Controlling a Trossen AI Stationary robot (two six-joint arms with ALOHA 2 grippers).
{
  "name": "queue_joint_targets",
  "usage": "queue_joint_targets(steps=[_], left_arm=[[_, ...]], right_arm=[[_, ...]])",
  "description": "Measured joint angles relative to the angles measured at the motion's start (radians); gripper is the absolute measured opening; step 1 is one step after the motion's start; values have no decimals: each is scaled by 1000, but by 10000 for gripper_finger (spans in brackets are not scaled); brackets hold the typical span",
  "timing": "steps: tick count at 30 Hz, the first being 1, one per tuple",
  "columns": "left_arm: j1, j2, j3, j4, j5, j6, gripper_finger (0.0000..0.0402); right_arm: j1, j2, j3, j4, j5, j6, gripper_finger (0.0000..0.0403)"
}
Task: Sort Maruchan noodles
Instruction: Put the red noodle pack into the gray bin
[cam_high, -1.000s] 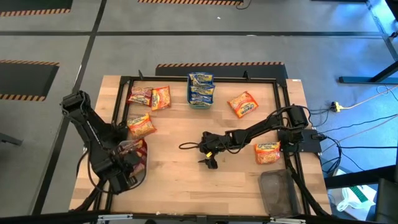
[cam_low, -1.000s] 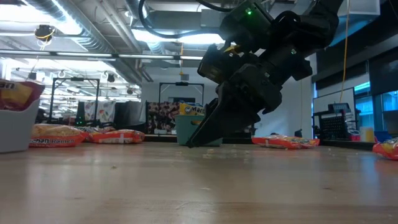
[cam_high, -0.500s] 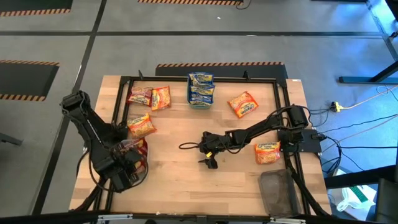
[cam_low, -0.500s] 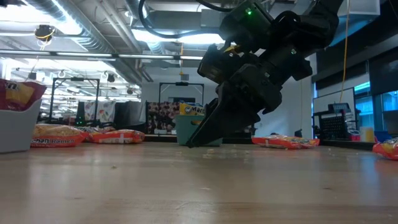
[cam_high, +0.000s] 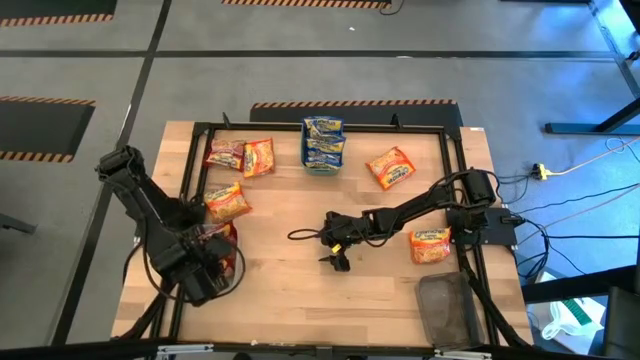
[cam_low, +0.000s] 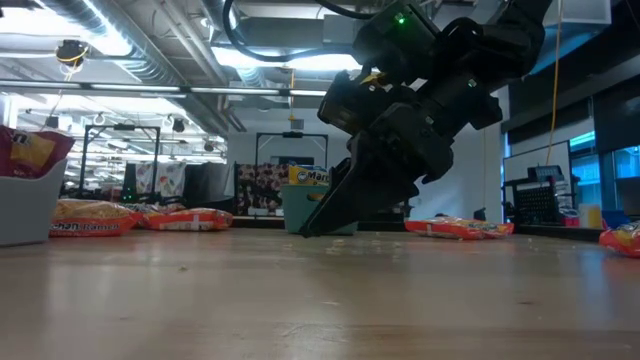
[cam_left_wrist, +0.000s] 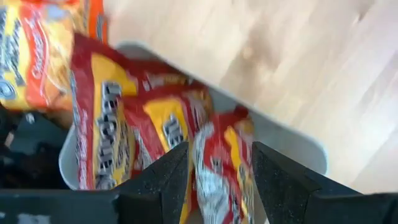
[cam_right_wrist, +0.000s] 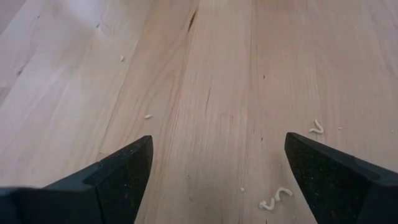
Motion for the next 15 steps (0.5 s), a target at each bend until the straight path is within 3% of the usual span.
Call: queue_joint_targets(steps=[7, 15], left_arm=[[82, 0, 2, 1, -58, 67, 169], [296, 0, 2, 1, -55, 255, 169]], right_arm=[[0, 0, 0, 0, 0, 0, 351], [0, 0, 0, 0, 0, 0, 351]])
